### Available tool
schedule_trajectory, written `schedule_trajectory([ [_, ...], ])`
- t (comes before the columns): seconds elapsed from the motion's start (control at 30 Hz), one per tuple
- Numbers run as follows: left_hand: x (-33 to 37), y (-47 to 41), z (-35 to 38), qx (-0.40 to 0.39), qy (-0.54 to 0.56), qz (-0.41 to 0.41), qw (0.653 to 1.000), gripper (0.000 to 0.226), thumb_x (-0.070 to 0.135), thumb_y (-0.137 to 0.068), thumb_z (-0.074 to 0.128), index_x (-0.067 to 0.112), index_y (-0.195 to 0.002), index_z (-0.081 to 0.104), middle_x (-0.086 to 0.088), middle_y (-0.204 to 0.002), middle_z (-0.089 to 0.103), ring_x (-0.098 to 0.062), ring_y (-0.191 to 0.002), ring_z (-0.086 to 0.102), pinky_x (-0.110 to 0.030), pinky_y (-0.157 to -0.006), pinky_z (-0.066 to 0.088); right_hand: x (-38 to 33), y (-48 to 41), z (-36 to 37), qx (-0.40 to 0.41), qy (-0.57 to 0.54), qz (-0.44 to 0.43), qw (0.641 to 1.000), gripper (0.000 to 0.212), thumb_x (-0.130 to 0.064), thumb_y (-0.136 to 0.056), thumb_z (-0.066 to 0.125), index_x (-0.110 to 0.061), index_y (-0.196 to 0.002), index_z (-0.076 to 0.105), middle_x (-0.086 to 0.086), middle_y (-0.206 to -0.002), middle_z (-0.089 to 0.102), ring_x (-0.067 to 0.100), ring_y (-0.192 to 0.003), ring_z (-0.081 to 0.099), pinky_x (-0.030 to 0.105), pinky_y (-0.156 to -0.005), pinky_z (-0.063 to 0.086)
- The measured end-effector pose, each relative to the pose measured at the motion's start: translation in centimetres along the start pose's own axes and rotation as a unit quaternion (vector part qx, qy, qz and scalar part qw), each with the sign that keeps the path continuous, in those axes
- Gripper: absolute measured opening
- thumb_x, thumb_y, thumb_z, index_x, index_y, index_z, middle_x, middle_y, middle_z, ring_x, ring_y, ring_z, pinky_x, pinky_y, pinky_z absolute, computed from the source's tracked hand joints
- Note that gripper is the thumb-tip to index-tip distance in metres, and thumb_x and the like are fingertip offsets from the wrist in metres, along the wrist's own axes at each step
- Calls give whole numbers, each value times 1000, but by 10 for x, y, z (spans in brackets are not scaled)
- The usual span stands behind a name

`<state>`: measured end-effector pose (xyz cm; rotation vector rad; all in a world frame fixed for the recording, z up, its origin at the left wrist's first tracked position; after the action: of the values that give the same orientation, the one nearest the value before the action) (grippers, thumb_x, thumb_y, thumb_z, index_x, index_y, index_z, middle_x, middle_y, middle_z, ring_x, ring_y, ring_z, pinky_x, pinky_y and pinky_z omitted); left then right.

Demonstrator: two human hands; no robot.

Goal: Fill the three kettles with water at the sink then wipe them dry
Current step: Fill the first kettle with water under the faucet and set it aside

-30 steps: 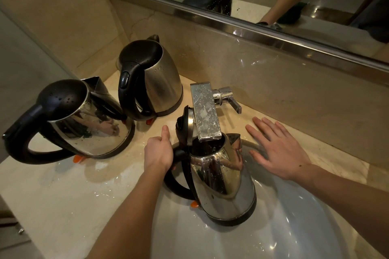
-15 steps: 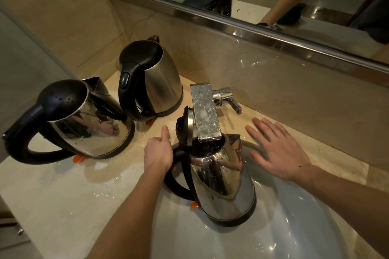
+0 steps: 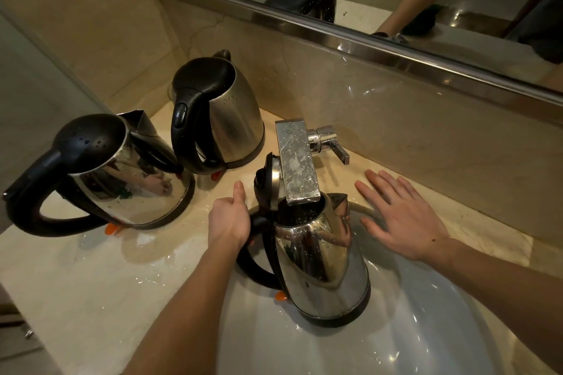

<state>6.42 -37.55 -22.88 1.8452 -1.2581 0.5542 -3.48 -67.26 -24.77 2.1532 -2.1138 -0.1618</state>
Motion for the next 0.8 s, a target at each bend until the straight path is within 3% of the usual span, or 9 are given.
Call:
schedule_trajectory([
  [0.3,-1,0,1,-5,1,-6,1000,57,51,-104,28,10,-66,42,-10,-68,49,-22,-66,50,-35,-71,41,0,0,-1,5,1,0,1000,69,-64,-95,15,-31,-156,11,2,-163,12,20,-150,9,43,-119,9],
  [0.67,3,3,-2,-2,-1,-1,1000,57,49,-105,30,11,-63,39,-9,-66,46,-21,-62,46,-34,-68,37,0,0,0,5,-1,0,1000,70,-65,-94,13,-32,-156,6,0,-164,5,19,-151,2,42,-120,6],
  [0.8,0,1,-1,-6,3,-10,1000,58,52,-104,30,11,-64,41,-10,-67,49,-25,-67,53,-44,-82,49,0,1,-1,0,1,2,1000,70,-63,-94,16,-32,-156,10,0,-164,9,19,-151,6,43,-120,8],
])
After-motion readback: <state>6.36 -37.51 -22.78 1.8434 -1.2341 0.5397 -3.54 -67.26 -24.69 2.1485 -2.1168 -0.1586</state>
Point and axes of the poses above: each hand's wrist, its own y-axis away from the middle knuckle, its own z-axis out of the palm, x = y × z, the point moved 7 cm from there along -y, towards the middle knuckle
